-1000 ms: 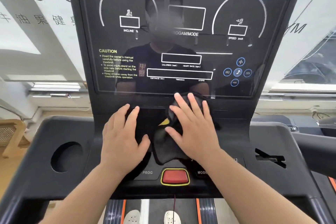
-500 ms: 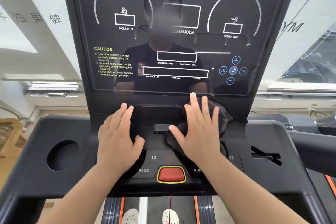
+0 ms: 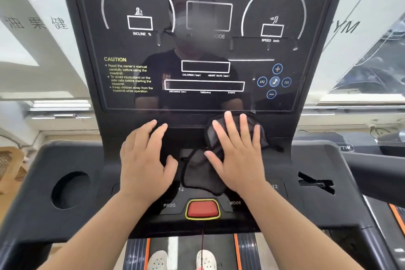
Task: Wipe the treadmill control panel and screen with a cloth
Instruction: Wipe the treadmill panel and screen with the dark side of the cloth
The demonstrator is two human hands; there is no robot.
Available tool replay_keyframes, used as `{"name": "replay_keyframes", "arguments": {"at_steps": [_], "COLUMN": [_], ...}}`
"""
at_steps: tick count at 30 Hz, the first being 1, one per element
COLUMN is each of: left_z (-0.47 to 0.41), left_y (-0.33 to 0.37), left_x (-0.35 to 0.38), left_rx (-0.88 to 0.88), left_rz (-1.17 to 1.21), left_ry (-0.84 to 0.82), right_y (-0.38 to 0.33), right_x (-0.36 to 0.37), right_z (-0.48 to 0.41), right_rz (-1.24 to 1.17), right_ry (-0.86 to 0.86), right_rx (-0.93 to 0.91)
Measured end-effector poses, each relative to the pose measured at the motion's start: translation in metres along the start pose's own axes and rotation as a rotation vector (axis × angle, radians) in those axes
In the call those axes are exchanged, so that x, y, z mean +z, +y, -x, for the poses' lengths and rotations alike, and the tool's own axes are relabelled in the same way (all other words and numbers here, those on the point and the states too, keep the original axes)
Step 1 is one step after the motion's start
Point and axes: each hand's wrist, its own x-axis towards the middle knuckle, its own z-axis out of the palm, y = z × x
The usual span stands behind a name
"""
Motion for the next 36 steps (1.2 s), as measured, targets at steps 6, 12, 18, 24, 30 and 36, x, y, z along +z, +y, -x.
{"name": "replay_keyframes", "arguments": {"at_steps": [6,12,18,24,30,36], "left_z": [-0.025,-0.063,-0.093,-0.106,-0.102,-0.104], "left_y": [0.034,0.059,0.067,0.075,0.074,0.071], "left_x": [0.009,0.003,-0.011,-0.014,-0.008,-0.016], "left_rx": [0.128,0.147,0.091,0.065,0.05,0.051], "left_rz": [-0.049,-0.153,-0.218,-0.264,-0.232,-0.238], "left_ry": [0.021,0.049,0.057,0.04,0.067,0.015], "right_y": [0.061,0.078,0.106,0.11,0.108,0.16], "right_x": [-0.01,-0.037,-0.078,-0.132,-0.1,-0.077], "right_z": [-0.016,-0.071,-0.128,-0.193,-0.163,-0.137], "right_rz": [-0.012,-0.061,0.026,0.126,0.271,0.416], "right_ry": [0.036,0.154,0.277,0.348,0.337,0.253], "right_rx": [0.174,0.311,0.136,-0.024,-0.491,-0.924]}}
